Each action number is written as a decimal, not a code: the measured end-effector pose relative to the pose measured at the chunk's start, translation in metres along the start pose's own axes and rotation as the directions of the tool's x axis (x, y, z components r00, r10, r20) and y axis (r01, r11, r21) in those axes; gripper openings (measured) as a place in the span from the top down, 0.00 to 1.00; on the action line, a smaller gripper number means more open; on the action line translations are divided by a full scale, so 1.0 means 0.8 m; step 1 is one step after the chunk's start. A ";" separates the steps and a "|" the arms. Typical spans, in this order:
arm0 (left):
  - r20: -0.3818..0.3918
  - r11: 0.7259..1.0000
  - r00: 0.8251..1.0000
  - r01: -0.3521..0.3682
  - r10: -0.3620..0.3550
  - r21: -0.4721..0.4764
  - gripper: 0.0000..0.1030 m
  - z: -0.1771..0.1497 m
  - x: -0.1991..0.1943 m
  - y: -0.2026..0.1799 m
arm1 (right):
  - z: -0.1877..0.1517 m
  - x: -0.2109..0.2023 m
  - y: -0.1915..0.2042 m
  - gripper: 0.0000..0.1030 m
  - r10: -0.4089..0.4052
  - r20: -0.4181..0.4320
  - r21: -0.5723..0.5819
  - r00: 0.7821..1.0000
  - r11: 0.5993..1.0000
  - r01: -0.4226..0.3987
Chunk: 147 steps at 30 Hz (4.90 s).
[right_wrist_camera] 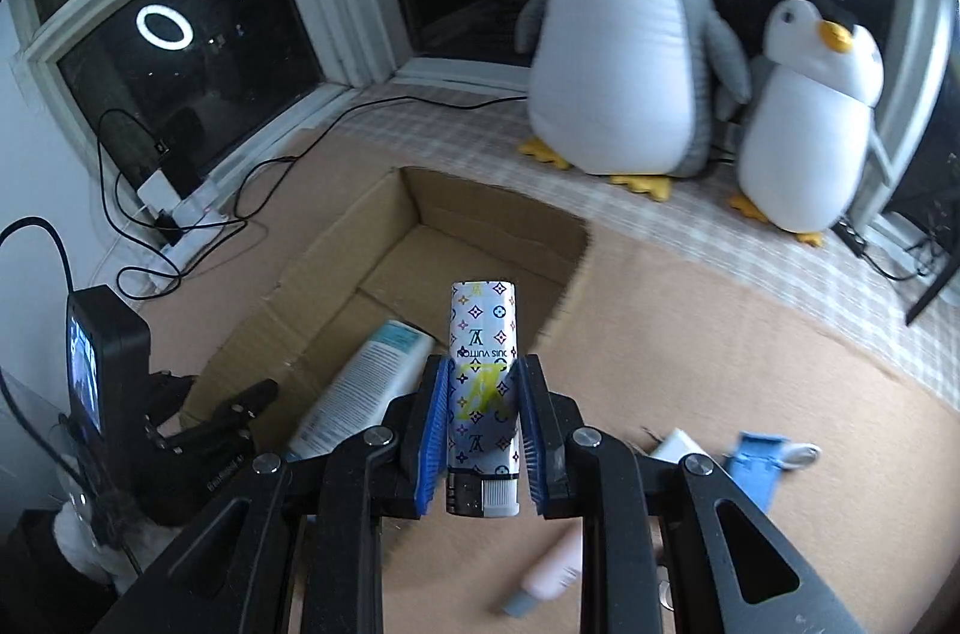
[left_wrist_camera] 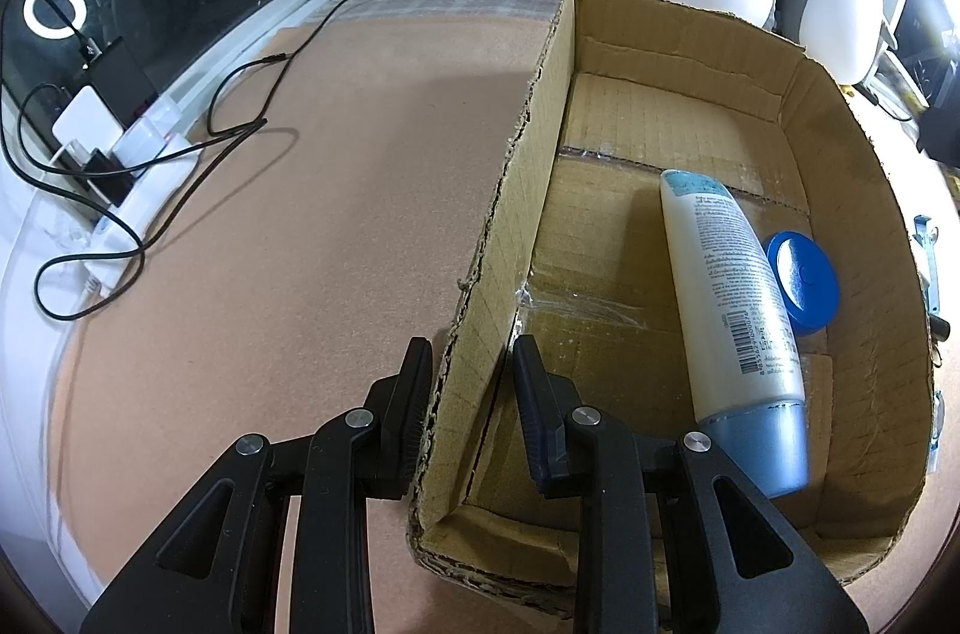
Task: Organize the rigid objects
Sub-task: 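Carry the lighter into the box and open the right tool, then return the right tool and grasp the white charger plug, then carry the white charger plug into the box and open the right tool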
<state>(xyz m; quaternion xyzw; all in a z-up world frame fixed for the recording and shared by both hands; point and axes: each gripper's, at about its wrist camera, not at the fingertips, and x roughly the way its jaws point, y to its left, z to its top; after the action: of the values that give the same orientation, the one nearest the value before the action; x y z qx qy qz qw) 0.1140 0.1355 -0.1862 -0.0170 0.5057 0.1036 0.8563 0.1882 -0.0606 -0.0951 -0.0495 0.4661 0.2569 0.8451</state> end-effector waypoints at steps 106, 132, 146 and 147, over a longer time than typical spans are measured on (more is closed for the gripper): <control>0.002 1.000 1.000 0.004 -0.004 -0.003 0.74 -0.002 0.003 0.000 | -0.068 0.068 -0.123 0.69 -0.049 -0.246 -0.153 0.968 0.988 0.011; 0.004 1.000 1.000 0.010 -0.010 -0.008 0.75 -0.002 0.003 -0.002 | 0.022 0.017 -0.032 0.69 0.011 -0.015 -0.074 1.000 0.997 -0.012; 0.005 1.000 1.000 0.011 -0.011 -0.008 0.75 -0.002 0.003 -0.001 | 0.036 0.059 0.009 0.69 0.004 -0.021 -0.107 1.000 0.994 -0.007; 0.005 1.000 1.000 0.011 -0.011 -0.008 0.75 -0.002 0.003 -0.002 | 0.037 0.062 0.010 0.69 0.003 -0.023 -0.107 1.000 0.994 -0.005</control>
<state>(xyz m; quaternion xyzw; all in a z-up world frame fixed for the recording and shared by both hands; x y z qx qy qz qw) 0.1138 0.1344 -0.1893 -0.0232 0.5032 0.1007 0.8580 0.2284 -0.0254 -0.1176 -0.0967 0.4612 0.2828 0.8355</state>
